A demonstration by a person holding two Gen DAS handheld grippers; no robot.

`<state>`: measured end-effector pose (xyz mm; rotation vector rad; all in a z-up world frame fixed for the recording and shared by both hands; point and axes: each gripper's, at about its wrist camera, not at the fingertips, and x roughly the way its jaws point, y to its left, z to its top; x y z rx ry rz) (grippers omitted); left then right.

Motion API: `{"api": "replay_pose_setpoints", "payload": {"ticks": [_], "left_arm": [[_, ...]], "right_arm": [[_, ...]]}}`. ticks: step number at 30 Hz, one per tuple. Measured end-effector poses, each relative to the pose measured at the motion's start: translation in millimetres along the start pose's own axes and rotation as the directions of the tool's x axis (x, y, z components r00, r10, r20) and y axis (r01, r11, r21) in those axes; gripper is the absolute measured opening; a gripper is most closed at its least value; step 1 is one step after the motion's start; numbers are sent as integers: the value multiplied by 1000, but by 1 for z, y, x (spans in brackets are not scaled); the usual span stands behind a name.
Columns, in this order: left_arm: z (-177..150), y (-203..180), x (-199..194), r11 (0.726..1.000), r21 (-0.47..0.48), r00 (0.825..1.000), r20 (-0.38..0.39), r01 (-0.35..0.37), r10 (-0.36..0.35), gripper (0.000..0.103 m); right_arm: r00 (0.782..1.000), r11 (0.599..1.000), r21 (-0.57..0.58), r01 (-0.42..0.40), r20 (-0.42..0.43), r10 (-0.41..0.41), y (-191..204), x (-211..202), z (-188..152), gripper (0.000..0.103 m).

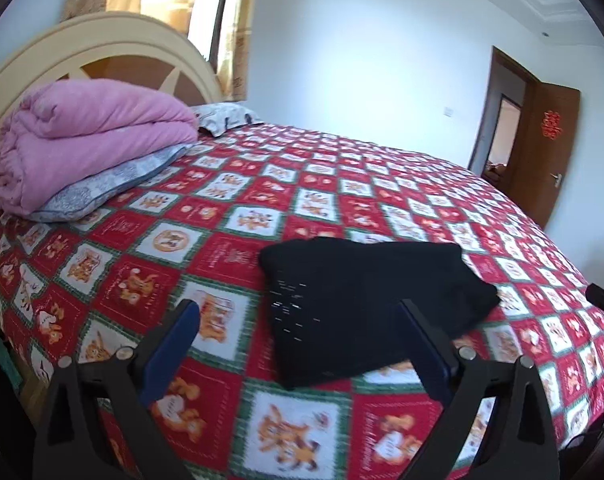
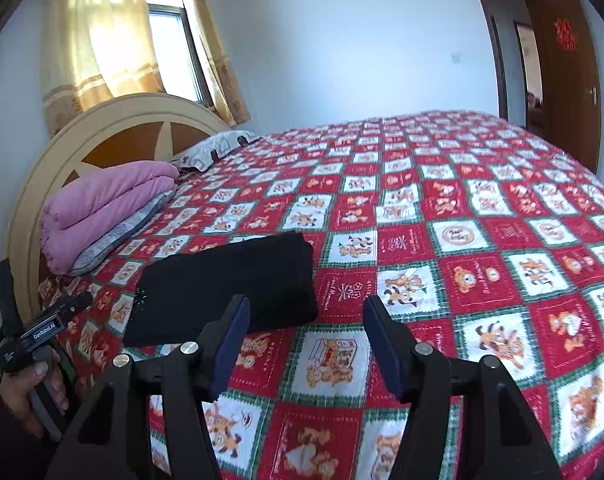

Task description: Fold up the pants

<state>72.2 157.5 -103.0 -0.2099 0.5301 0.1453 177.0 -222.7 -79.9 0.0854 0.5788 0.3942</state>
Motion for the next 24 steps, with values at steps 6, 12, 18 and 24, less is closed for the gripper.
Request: {"api": "replay_pose_setpoints", "payload": {"ticks": [6, 12, 18, 24], "left_arm": [[-5, -24, -27, 998, 52, 999, 26, 43, -45, 99], [-3, -38, -49, 995, 82, 995, 72, 56, -62, 101], [-3, -48, -57, 993, 102, 993, 92, 65, -74, 101], [-4, -51, -61, 993, 96, 992, 102, 63, -73, 101]], "right_arm": [[999, 999, -45, 17, 52, -14, 15, -30, -11, 65], [998, 992, -126, 10, 57, -2, 35, -35, -13, 65], [998, 982, -191, -6, 62, 19, 51, -43, -15, 65], [997, 982, -188, 1, 78, 14, 50, -52, -11, 66]]}}
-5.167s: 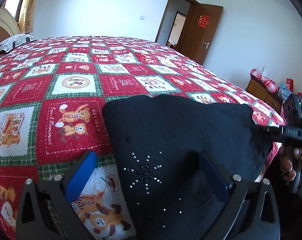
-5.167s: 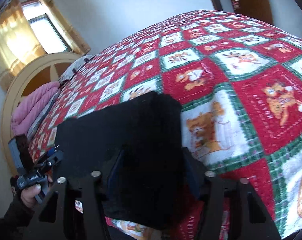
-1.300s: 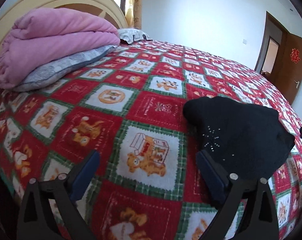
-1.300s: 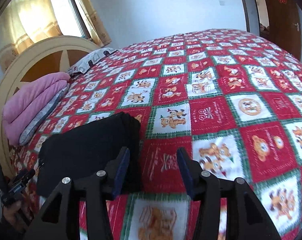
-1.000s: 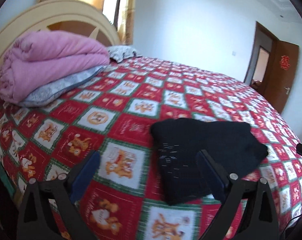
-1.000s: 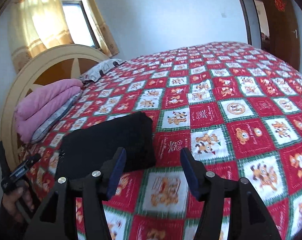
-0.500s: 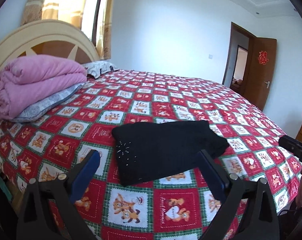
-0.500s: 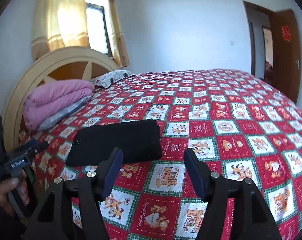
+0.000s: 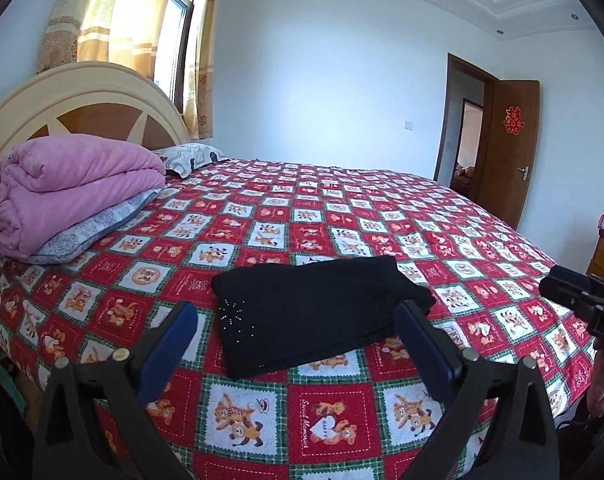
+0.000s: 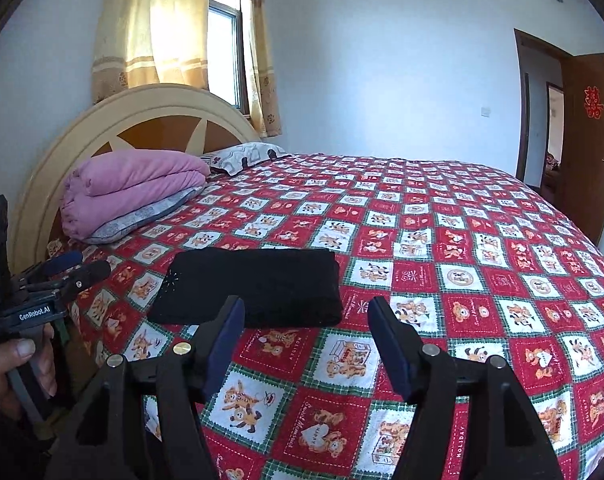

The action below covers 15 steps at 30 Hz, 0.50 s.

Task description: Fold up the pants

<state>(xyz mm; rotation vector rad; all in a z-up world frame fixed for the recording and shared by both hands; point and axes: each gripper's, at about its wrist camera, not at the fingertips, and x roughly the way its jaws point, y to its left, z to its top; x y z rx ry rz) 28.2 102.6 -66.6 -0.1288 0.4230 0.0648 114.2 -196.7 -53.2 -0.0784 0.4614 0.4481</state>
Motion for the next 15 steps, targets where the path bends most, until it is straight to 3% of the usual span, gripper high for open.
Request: {"api": "replay_pose_setpoints", "payload": {"ticks": [15], "left_arm": [[4, -8, -9, 1000, 20, 1000, 25, -5, 4, 103]], "right_arm": [[1000, 999, -22, 25, 20, -24, 5, -9, 3, 66]]}}
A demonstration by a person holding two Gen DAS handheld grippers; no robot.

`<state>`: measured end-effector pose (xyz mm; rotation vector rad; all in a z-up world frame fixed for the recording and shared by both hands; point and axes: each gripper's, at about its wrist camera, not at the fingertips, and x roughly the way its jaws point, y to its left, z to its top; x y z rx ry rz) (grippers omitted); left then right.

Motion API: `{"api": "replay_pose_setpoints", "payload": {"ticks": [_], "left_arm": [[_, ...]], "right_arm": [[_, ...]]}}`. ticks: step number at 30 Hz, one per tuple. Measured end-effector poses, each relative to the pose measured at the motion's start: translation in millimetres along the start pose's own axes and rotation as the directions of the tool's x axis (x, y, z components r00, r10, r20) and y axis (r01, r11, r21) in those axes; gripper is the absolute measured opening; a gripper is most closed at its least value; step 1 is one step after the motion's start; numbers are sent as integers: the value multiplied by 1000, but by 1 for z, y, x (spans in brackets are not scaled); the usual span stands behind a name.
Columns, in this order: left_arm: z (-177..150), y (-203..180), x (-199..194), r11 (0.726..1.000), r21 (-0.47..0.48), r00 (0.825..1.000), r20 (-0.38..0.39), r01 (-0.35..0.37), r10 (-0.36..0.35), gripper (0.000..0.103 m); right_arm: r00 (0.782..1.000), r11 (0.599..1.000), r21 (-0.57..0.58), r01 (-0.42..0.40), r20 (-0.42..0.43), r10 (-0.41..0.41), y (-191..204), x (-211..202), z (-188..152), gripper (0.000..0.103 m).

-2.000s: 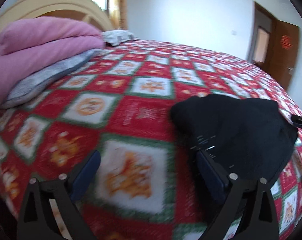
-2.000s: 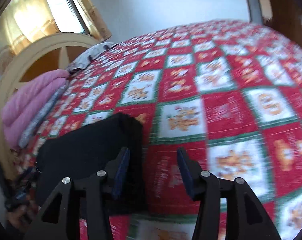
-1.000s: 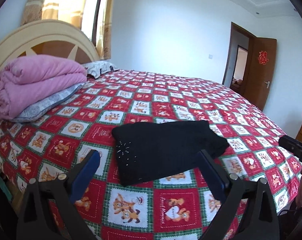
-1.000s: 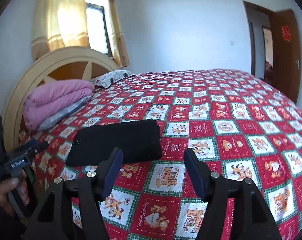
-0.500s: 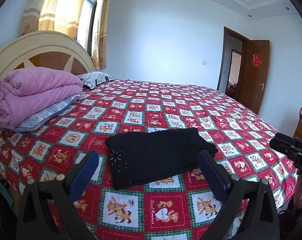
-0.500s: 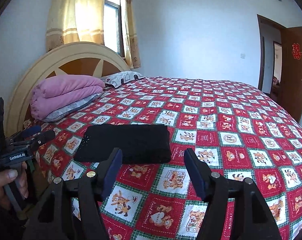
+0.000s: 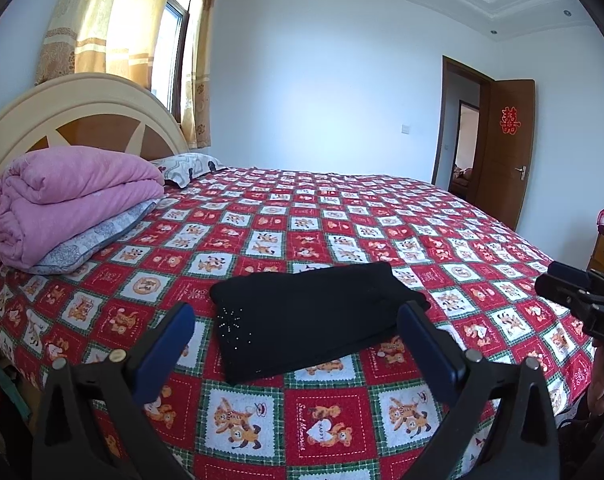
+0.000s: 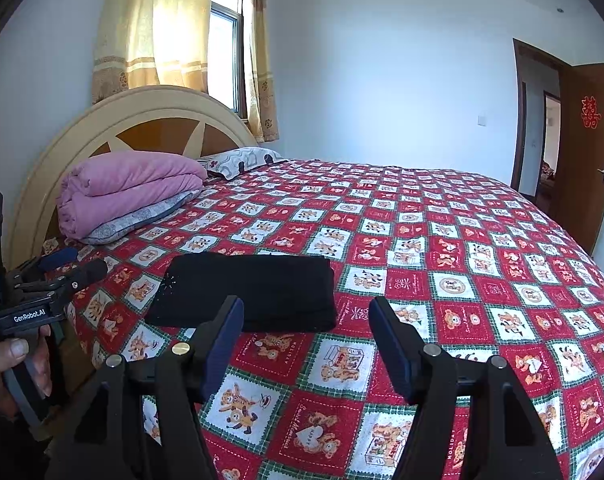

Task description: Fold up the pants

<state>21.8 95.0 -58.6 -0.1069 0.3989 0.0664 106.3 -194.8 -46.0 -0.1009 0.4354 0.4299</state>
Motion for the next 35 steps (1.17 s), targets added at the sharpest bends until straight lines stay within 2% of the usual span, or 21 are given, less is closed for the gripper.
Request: {"api": "replay_pose_setpoints", "payload": {"ticks": [5, 14, 18, 23, 27, 35], "left_arm": [[2, -2, -2, 1000, 11, 1000, 12, -12, 12, 103], [6, -1, -8, 1000, -17, 998, 53, 19, -18, 103], [6, 0, -7, 1000, -22, 998, 55, 18, -17, 103], [4, -3, -4, 1000, 2, 999, 39, -17, 17, 103], [2, -1, -1, 1000, -7, 1000, 23, -9, 10, 103], [-1, -3, -2, 1000, 3, 999, 39, -8, 7, 103]], "right_arm": [[1000, 1000, 7, 9, 8, -9, -2, -1, 1, 66], [1000, 1000, -5, 21, 21, -21, 1, -4, 2, 66], [1000, 1000, -3, 22, 23, -22, 1, -4, 2, 66], [999, 1000, 1, 22, 23, -22, 1, -3, 3, 67], [1000, 1000, -2, 20, 21, -20, 1, -3, 2, 67], [1000, 1000, -2, 18, 14, -18, 1, -1, 0, 67]]}}
